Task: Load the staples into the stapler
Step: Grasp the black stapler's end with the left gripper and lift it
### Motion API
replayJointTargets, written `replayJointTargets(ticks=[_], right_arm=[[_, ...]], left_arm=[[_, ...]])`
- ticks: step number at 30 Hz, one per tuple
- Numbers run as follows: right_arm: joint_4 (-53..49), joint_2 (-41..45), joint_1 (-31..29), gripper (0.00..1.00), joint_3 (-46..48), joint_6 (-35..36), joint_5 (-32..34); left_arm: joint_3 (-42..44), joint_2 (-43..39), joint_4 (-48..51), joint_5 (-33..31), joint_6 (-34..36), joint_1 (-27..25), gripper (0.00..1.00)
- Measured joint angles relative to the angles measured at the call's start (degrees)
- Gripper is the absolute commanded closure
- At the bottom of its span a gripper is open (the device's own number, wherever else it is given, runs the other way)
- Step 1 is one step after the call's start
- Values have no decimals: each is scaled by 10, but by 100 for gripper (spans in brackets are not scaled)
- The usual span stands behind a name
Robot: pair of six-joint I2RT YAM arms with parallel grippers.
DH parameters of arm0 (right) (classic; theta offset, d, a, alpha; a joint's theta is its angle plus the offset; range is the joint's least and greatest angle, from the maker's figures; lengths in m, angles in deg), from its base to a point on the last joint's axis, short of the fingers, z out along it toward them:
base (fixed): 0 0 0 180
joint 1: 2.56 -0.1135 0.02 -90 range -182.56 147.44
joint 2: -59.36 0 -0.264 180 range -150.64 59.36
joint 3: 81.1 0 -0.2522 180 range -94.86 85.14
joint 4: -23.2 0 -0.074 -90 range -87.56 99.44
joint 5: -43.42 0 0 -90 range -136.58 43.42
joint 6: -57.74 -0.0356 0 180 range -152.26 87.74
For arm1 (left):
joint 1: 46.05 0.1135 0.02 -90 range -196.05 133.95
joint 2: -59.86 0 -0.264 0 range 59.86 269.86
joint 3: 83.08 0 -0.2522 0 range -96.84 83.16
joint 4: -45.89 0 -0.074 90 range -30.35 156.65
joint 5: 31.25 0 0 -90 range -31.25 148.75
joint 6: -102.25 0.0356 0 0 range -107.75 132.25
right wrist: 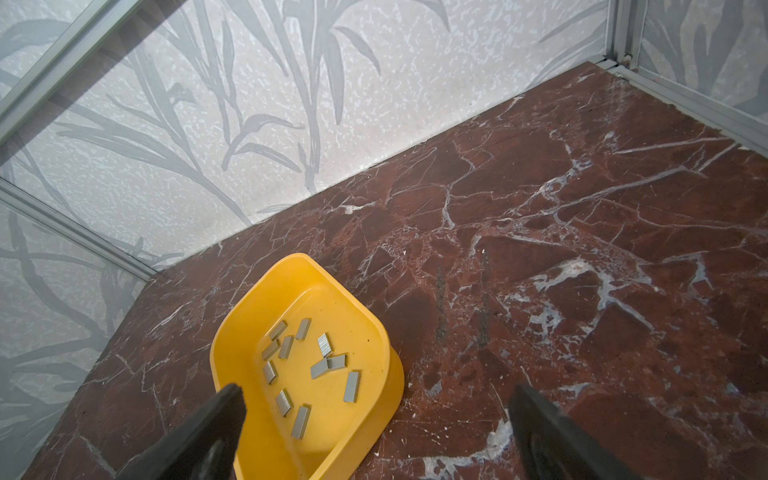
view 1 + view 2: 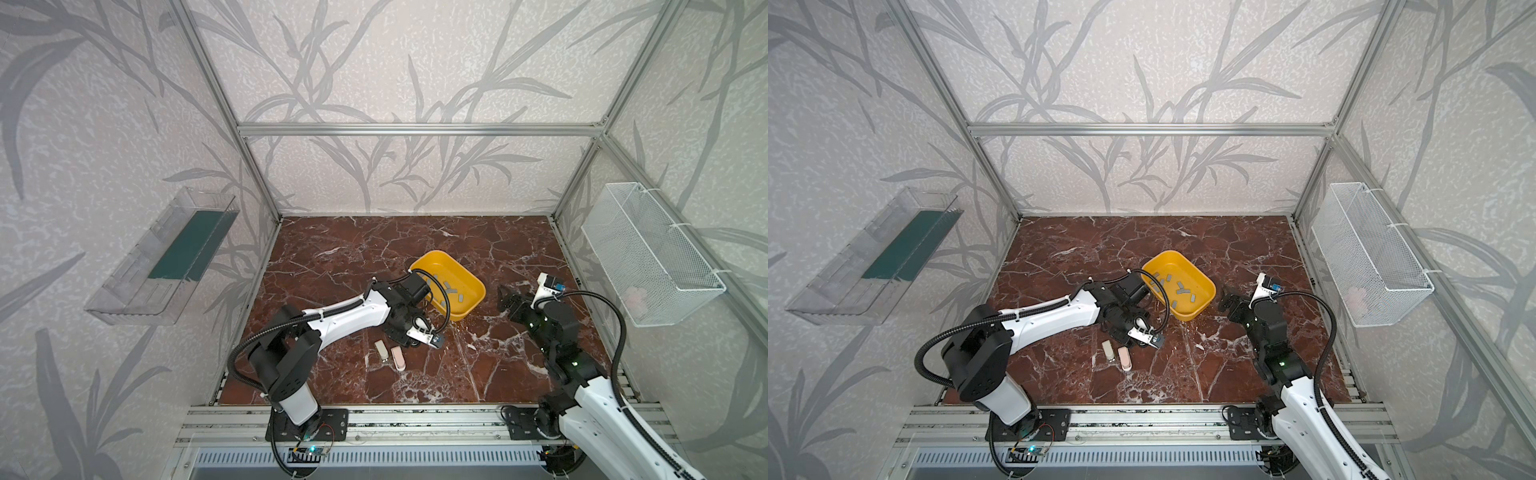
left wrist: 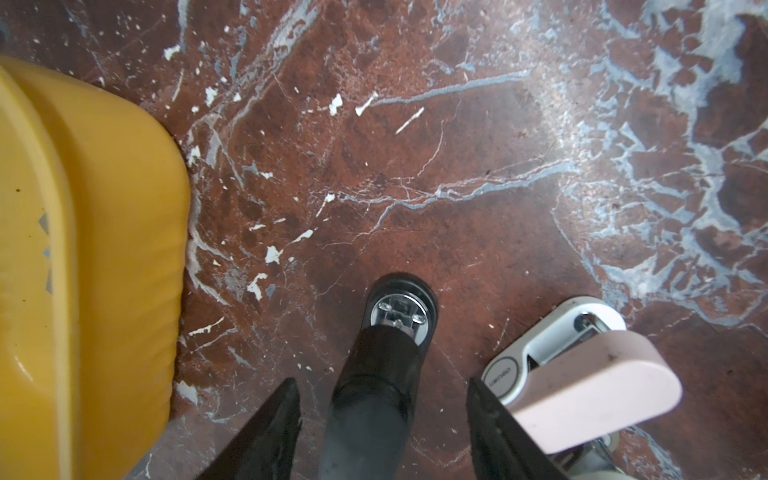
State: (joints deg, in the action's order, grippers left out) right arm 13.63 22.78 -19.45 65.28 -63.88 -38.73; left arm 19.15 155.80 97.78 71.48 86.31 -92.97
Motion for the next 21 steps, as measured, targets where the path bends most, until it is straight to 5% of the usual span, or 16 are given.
replayJointTargets(ticks=[13,21], right_arm=[[-9,-3,0,1,0,1,2],[-18,6,0,1,0,1,2]], left_arm=[[0,22,-1,-24,21,-10,60],[0,26,2,-41,27,-12,89]])
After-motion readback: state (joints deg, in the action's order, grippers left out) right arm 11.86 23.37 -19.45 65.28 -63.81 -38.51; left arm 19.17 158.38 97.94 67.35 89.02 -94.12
